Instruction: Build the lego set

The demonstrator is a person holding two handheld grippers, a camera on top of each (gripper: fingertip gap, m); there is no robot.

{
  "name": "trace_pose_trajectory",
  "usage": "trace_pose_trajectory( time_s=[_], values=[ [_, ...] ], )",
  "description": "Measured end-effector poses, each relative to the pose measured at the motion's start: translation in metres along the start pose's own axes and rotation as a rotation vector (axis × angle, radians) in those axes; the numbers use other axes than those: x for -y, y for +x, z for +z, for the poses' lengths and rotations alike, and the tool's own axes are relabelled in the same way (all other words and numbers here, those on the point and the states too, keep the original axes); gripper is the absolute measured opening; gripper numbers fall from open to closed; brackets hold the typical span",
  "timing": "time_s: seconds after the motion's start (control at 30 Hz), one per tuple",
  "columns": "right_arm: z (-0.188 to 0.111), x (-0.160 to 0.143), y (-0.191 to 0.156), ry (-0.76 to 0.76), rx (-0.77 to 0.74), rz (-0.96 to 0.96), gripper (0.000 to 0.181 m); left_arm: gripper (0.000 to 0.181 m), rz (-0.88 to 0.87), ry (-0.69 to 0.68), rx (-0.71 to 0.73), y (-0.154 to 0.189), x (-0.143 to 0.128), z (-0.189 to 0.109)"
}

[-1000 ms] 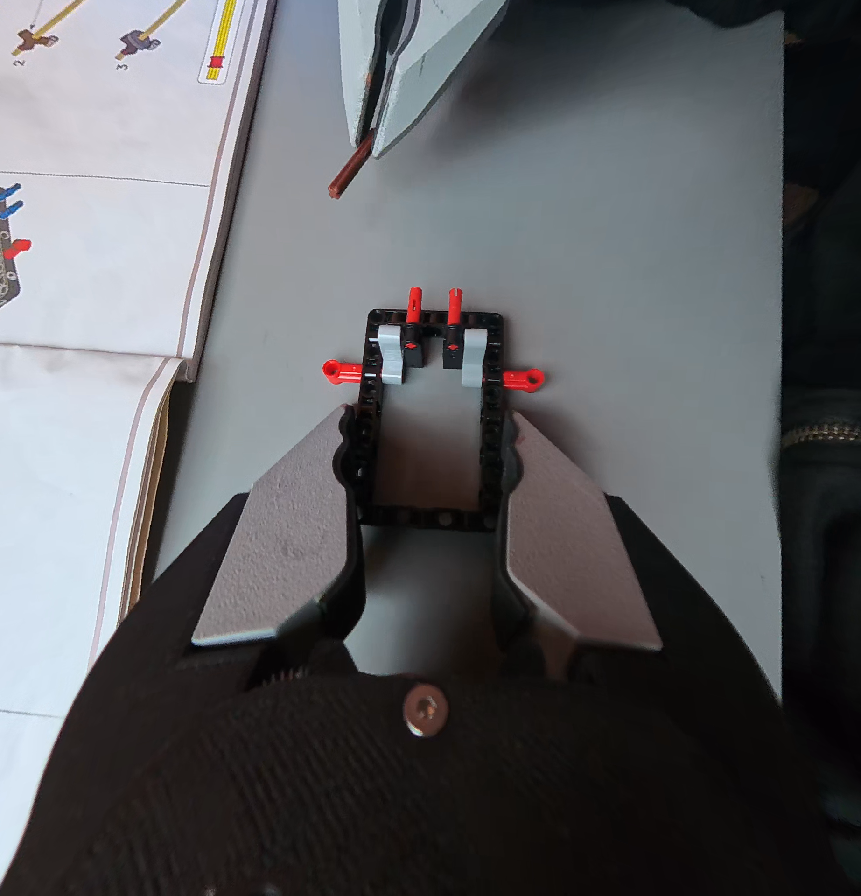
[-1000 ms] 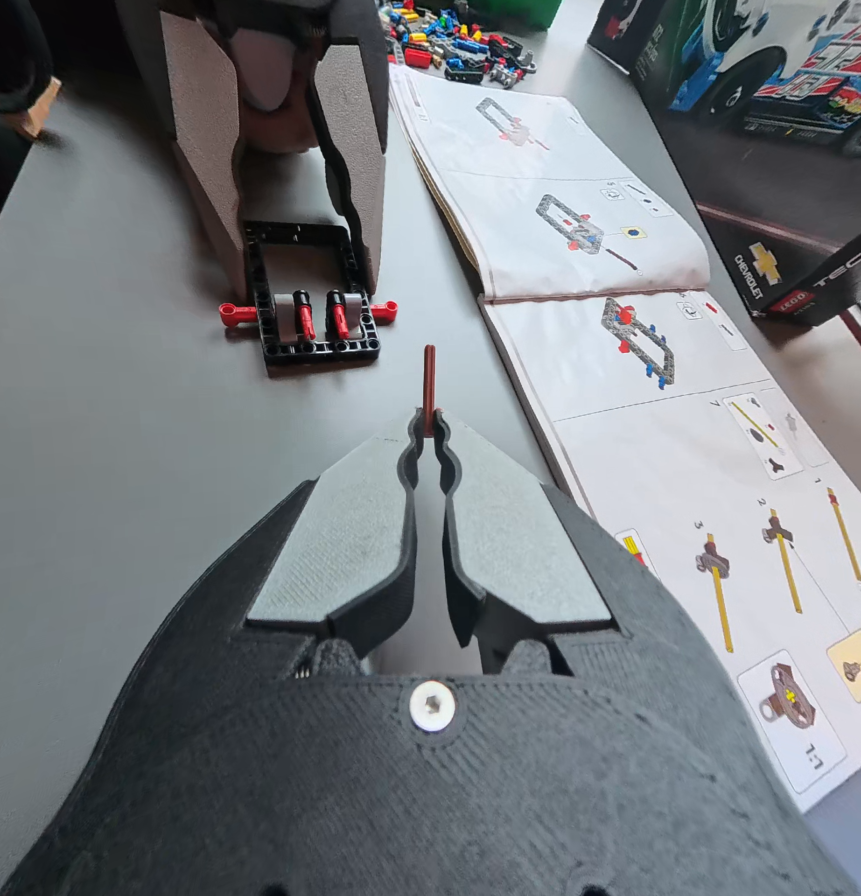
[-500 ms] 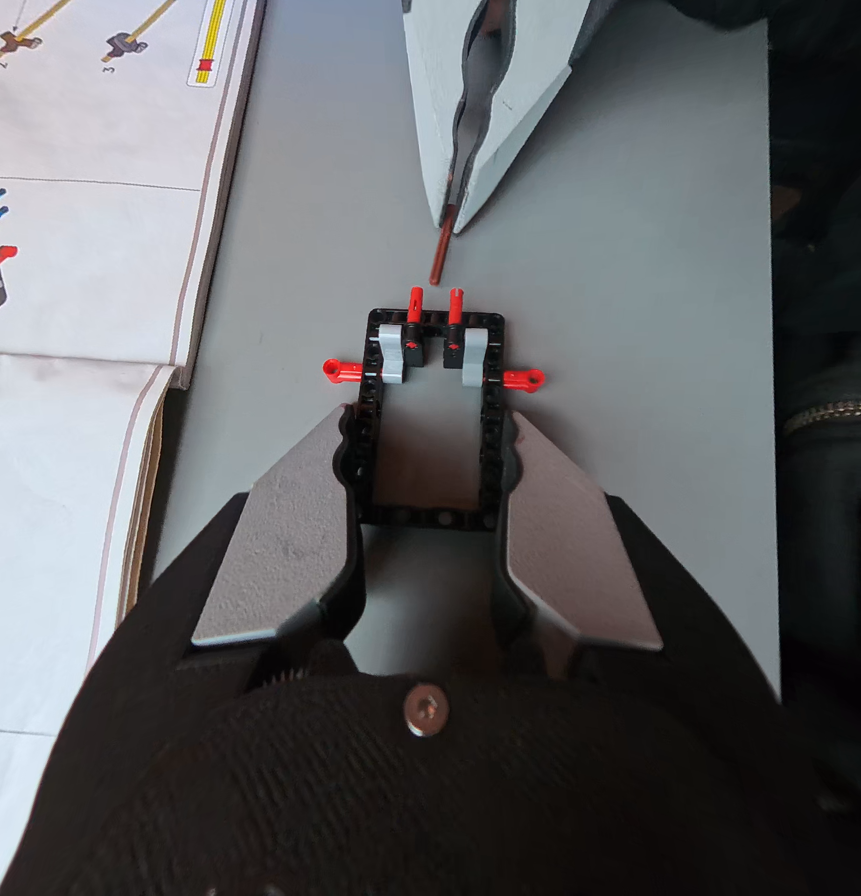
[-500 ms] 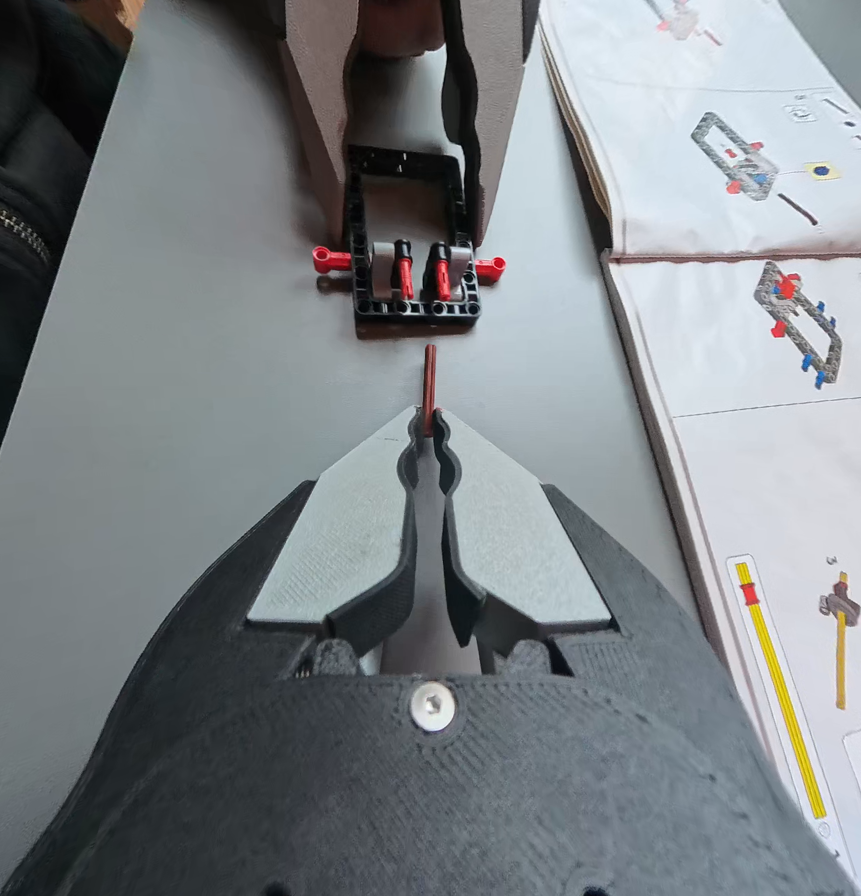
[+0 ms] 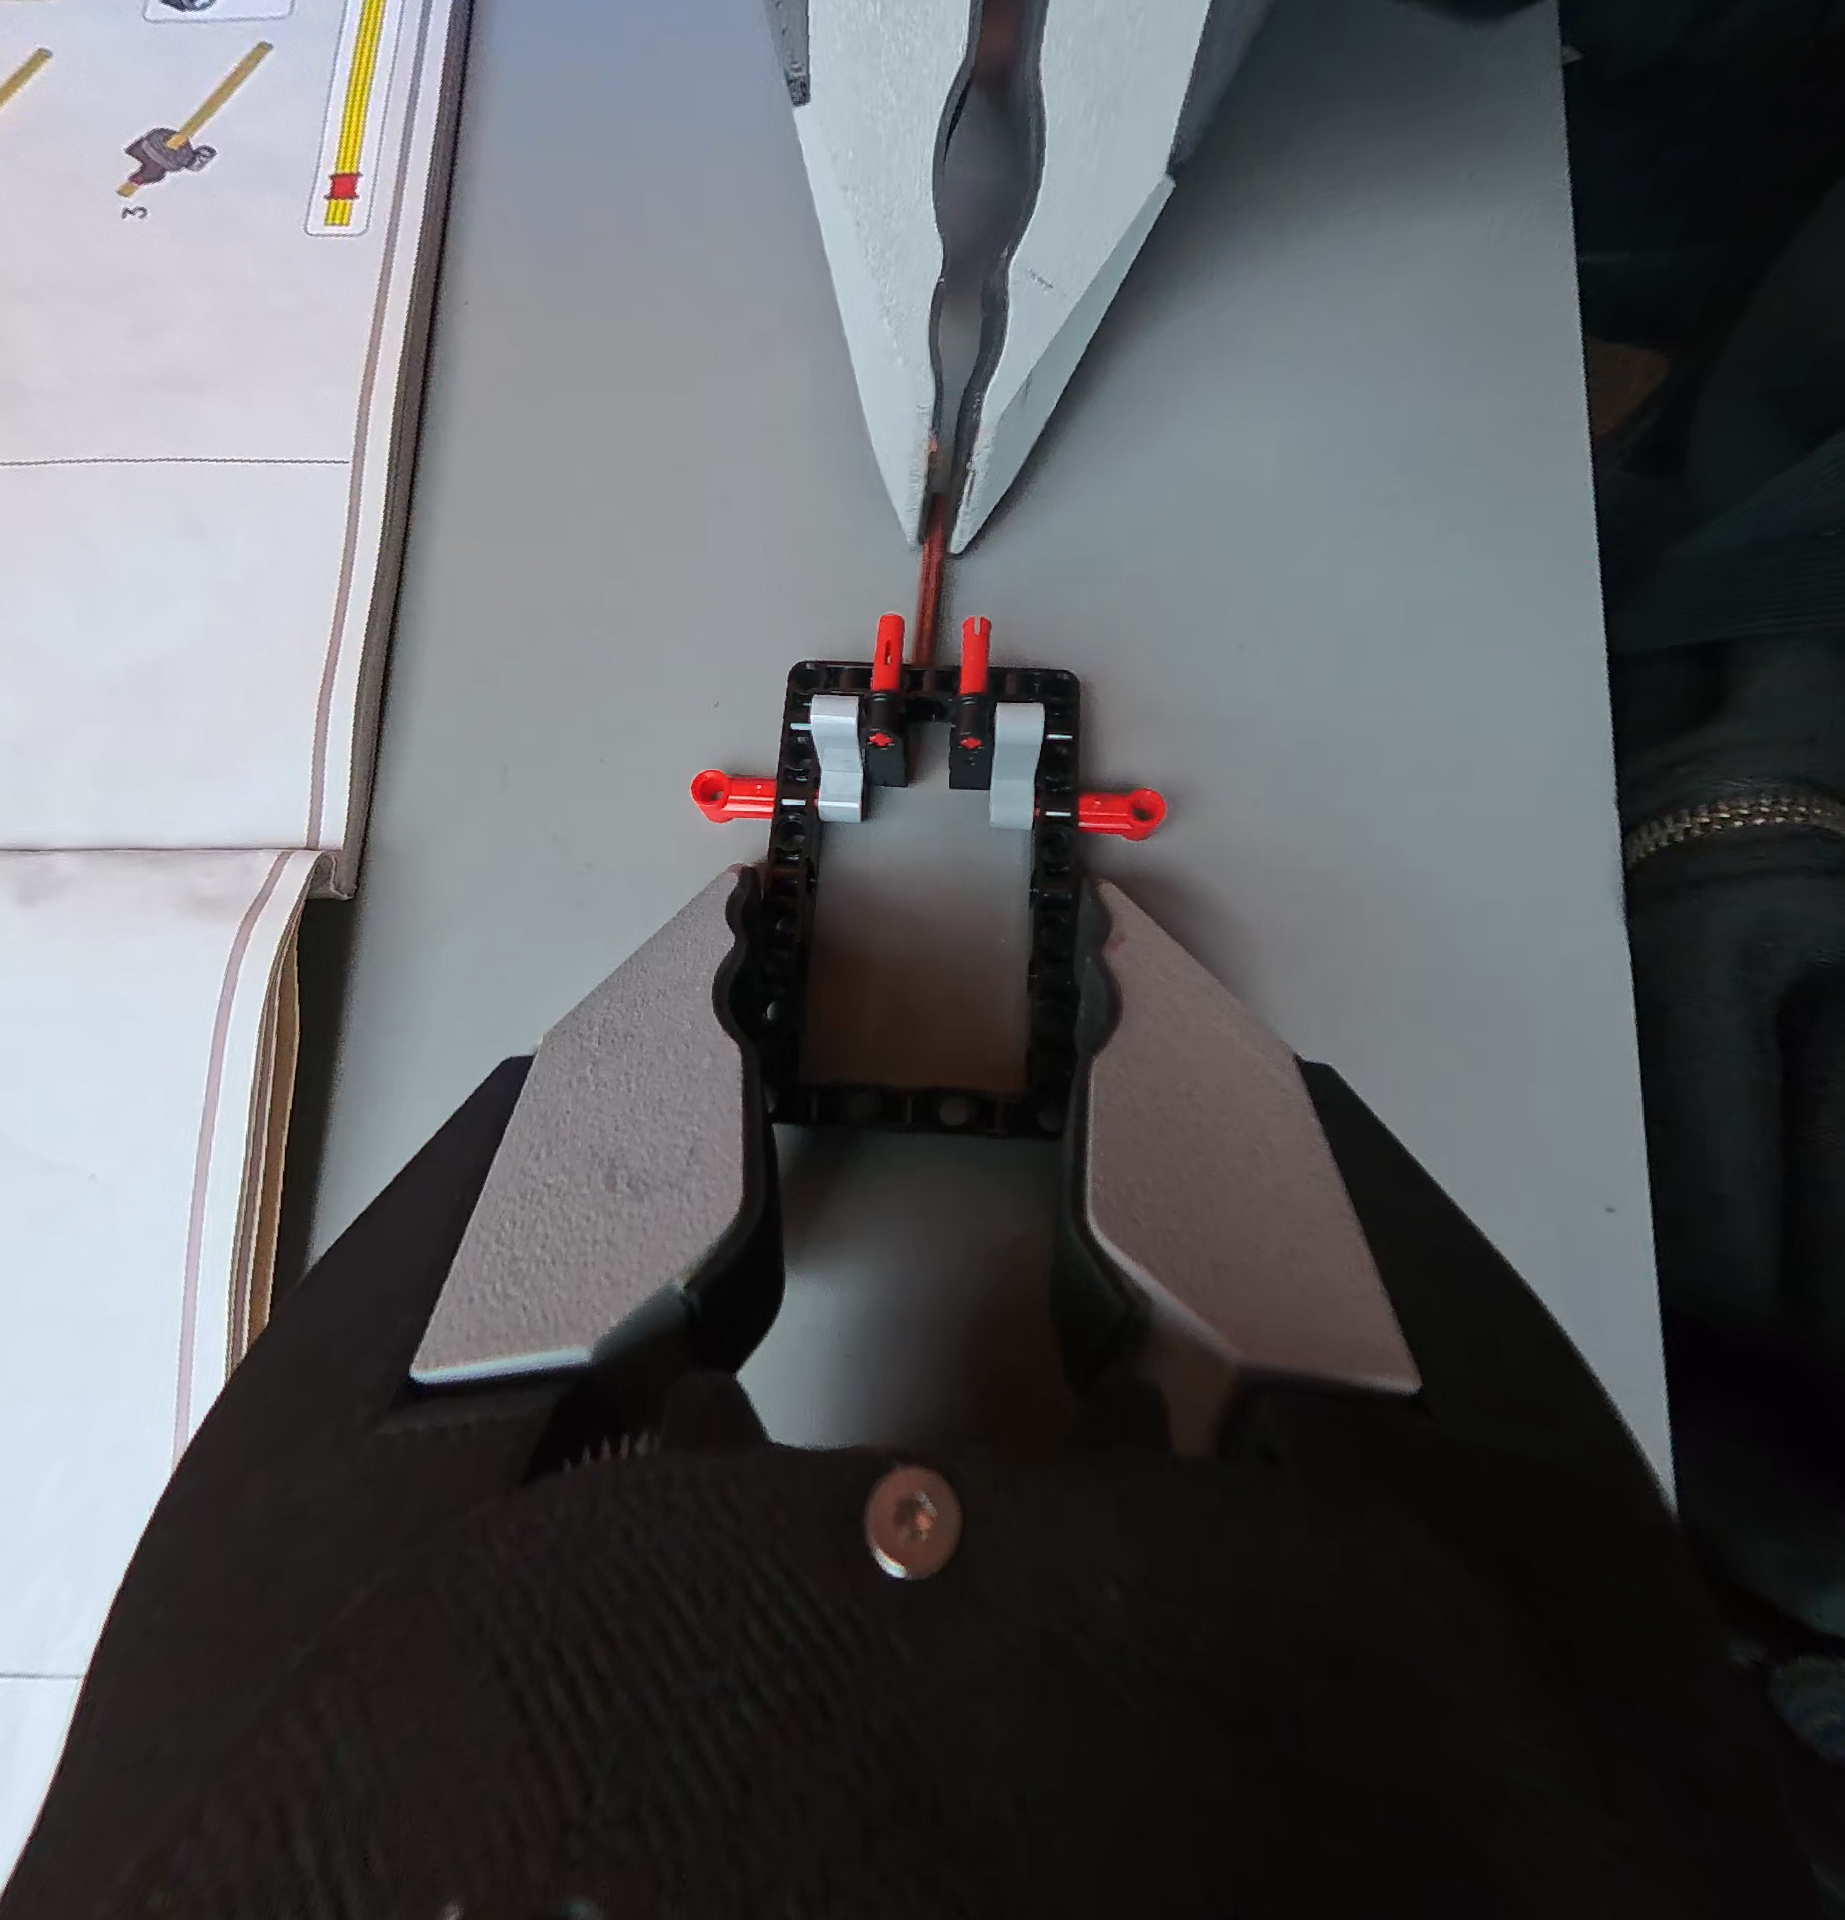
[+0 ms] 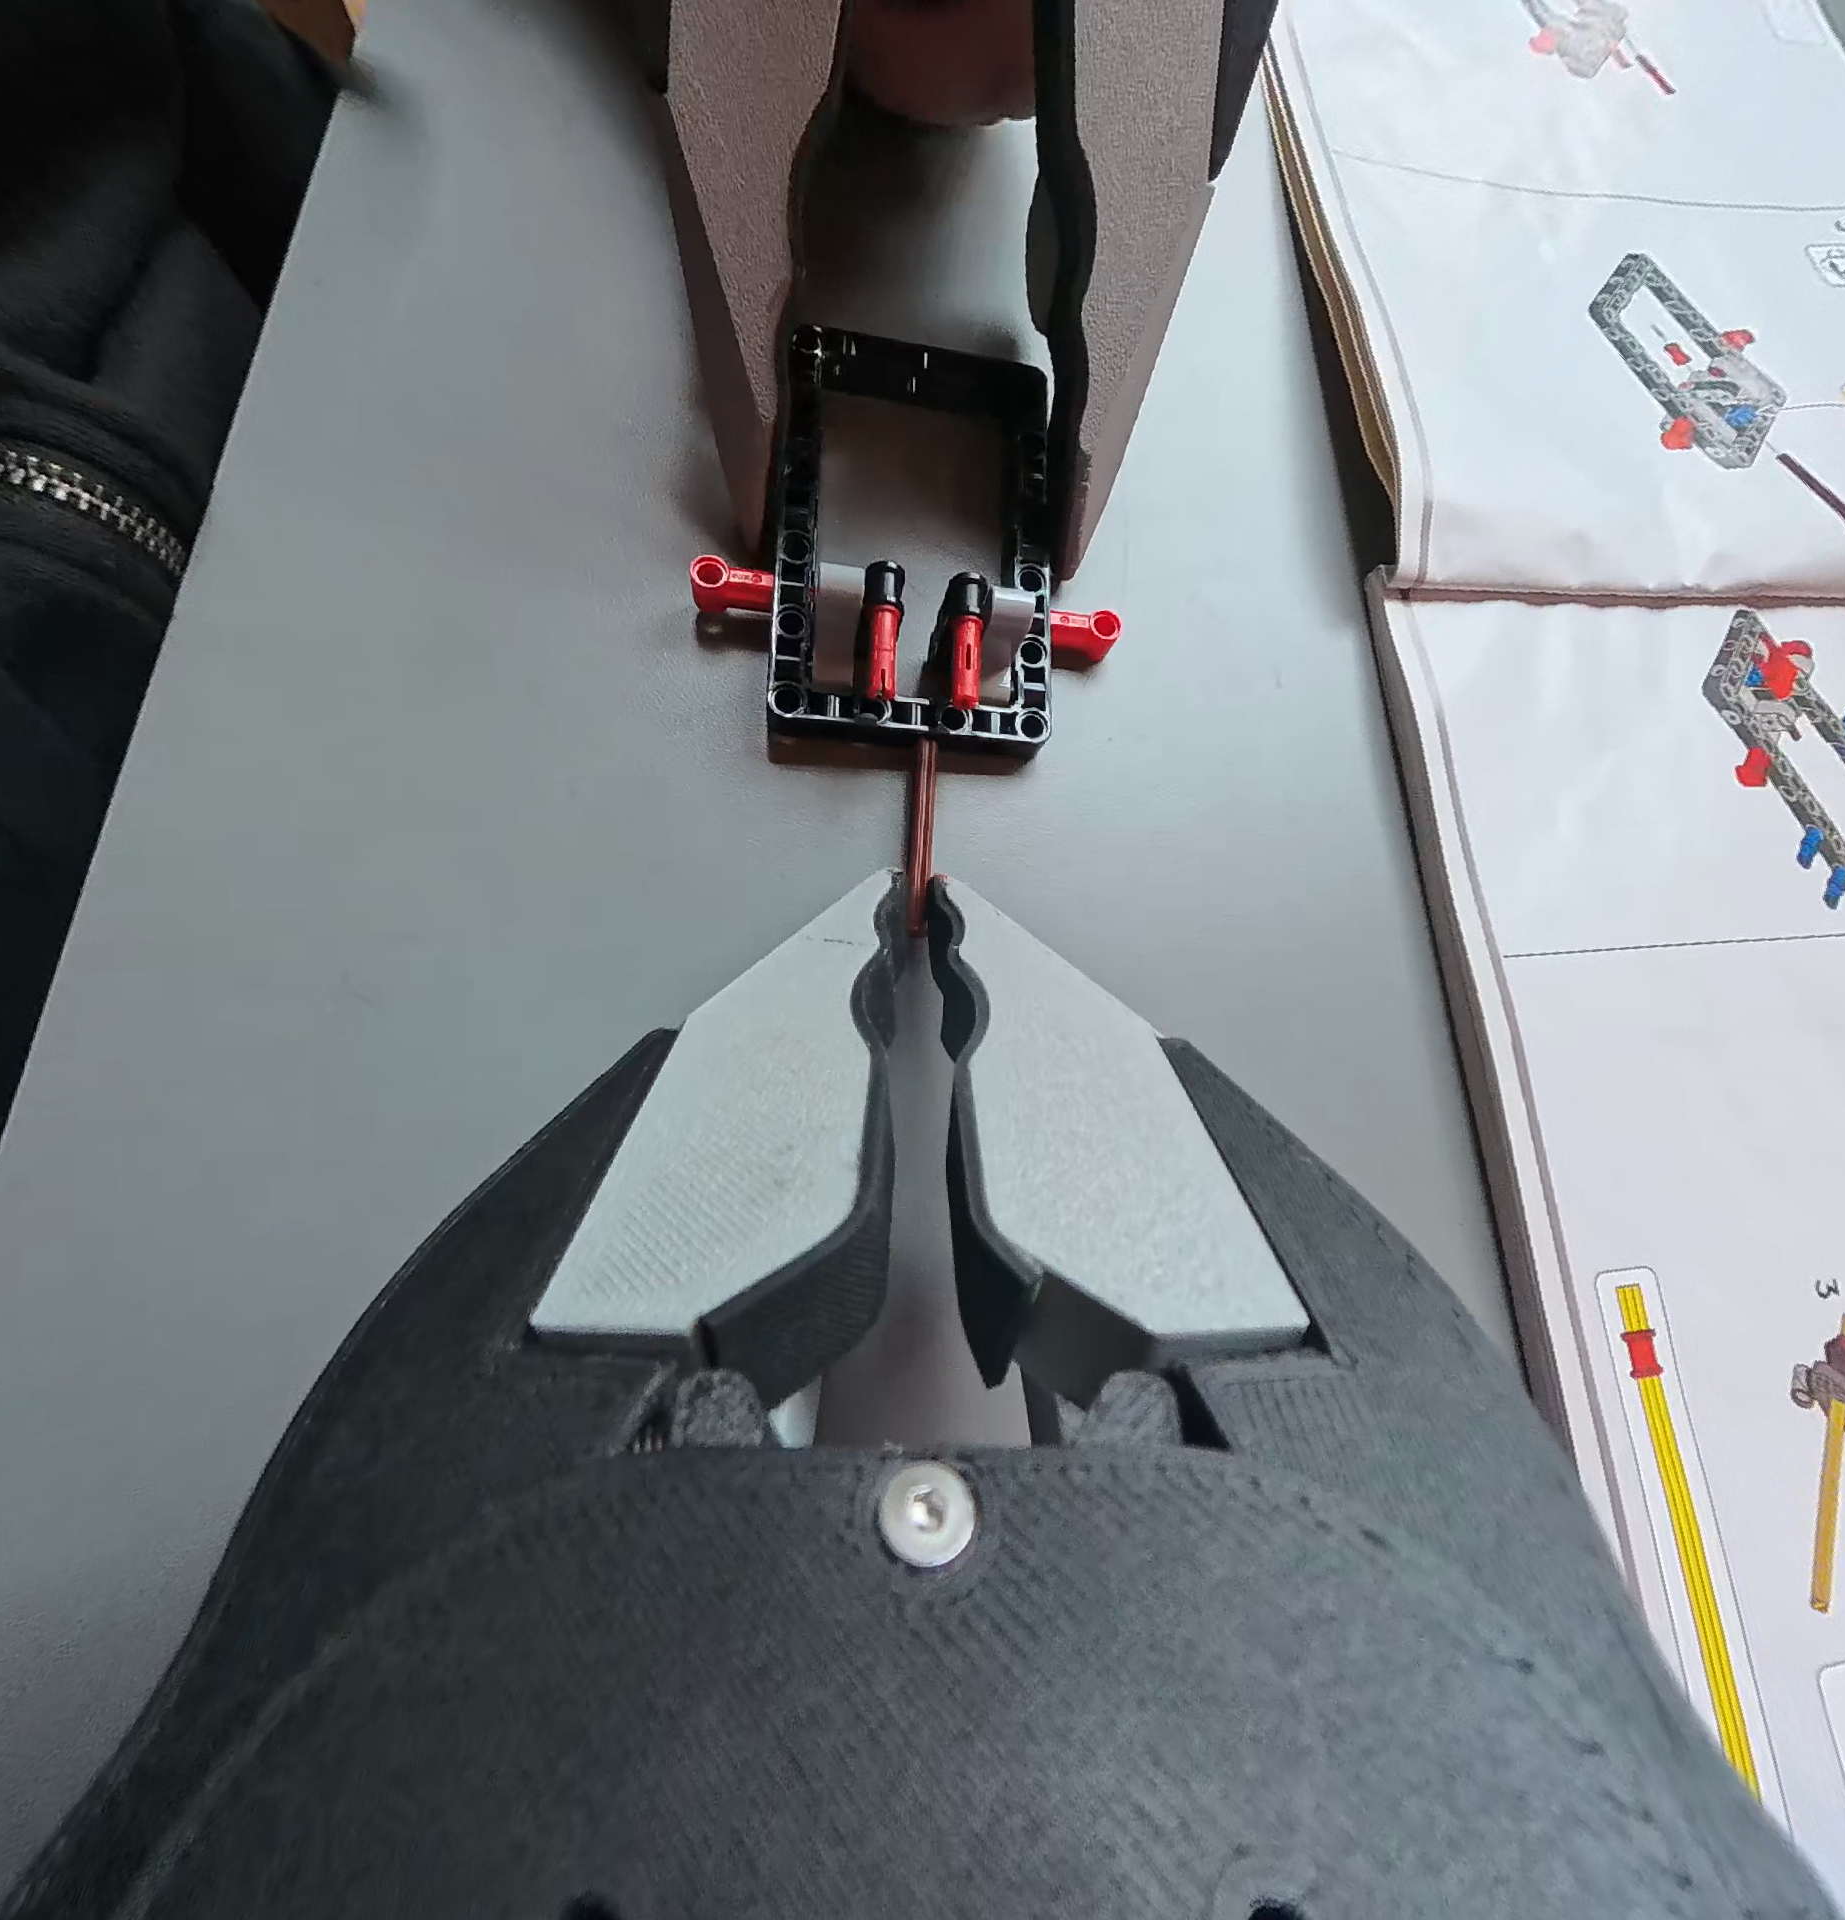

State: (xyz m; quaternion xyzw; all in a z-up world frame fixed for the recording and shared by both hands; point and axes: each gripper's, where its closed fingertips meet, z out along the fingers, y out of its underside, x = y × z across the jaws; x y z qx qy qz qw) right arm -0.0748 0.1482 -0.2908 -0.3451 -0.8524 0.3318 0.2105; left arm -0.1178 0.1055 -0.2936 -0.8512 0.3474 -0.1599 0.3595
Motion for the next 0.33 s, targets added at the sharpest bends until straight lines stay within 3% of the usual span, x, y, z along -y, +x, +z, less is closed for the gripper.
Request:
trace_pose_trajectory(
  time_s=[0.33],
  values=[
    [0.0025, 0.0004, -0.0046, 0.005, 0.041, 0.026, 0.000, 0.060, 0.005, 0.000, 0.004, 0.0003, -0.0001, -0.0001]
  ],
)
